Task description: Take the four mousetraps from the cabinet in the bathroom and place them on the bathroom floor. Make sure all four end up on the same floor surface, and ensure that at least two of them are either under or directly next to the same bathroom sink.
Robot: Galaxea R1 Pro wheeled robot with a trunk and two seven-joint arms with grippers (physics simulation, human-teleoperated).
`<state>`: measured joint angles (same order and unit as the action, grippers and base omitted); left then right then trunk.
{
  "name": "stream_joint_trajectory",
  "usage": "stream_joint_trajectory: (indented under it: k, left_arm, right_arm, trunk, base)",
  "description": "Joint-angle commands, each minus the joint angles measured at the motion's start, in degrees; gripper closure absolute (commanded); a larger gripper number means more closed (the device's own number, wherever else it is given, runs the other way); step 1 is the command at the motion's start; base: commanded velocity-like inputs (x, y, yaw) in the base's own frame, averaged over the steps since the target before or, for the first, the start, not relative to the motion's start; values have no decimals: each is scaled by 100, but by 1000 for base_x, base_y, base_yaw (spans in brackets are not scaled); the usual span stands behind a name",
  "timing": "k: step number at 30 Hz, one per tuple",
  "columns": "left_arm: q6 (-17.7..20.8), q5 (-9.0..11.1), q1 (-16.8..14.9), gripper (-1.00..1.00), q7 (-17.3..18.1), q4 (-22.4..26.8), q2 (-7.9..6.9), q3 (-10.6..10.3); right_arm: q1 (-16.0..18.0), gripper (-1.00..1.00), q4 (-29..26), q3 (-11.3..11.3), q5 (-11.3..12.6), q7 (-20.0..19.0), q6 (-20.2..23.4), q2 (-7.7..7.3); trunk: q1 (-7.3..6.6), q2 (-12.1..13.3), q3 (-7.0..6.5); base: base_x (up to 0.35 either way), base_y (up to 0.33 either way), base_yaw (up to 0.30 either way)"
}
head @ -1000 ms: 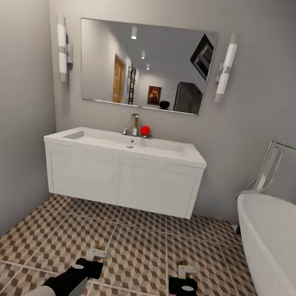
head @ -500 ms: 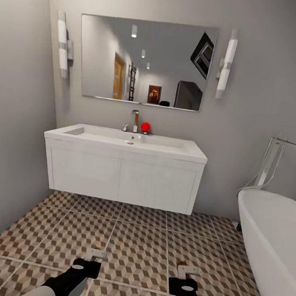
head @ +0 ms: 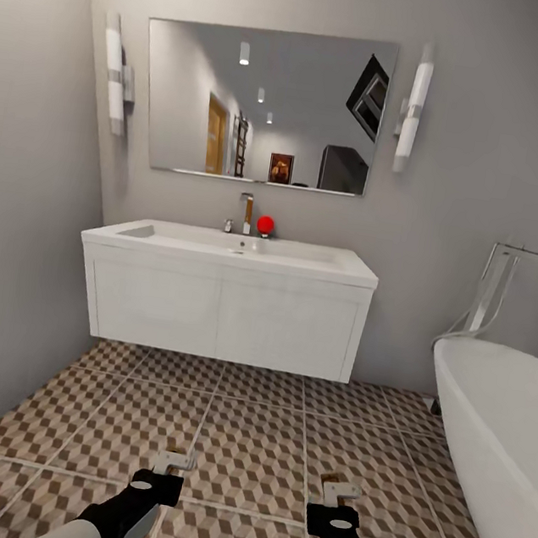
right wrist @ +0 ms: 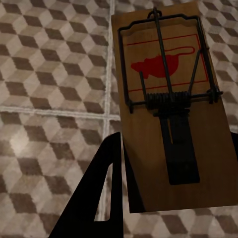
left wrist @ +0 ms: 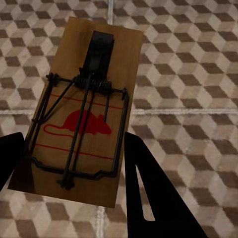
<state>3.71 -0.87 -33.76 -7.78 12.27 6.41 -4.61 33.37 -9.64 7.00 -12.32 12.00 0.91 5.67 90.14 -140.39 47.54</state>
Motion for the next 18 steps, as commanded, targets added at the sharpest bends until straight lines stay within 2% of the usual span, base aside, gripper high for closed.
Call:
stream_joint_trajectory:
  k: [1,7,18]
  left_arm:
    - [36,-18,0,100,-30,12,-3,-48]
    - [23,-18,1,100,-30,13,-4,-49]
    - [15,-18,1,100,-30,13,-3,-53]
  right_arm:
    - [3,100,-3,47,-51,4,4,4]
    - [3,100,-3,47,-51,4,-6,4]
    - [3,100,-3,47,-51,-5,-12,5]
  trunk:
    - [21,-44,24]
    - [153,-285,132]
    - [181,-299,376]
  base:
    - [0,0,0]
    - [0,0,0]
    - [0,0,0]
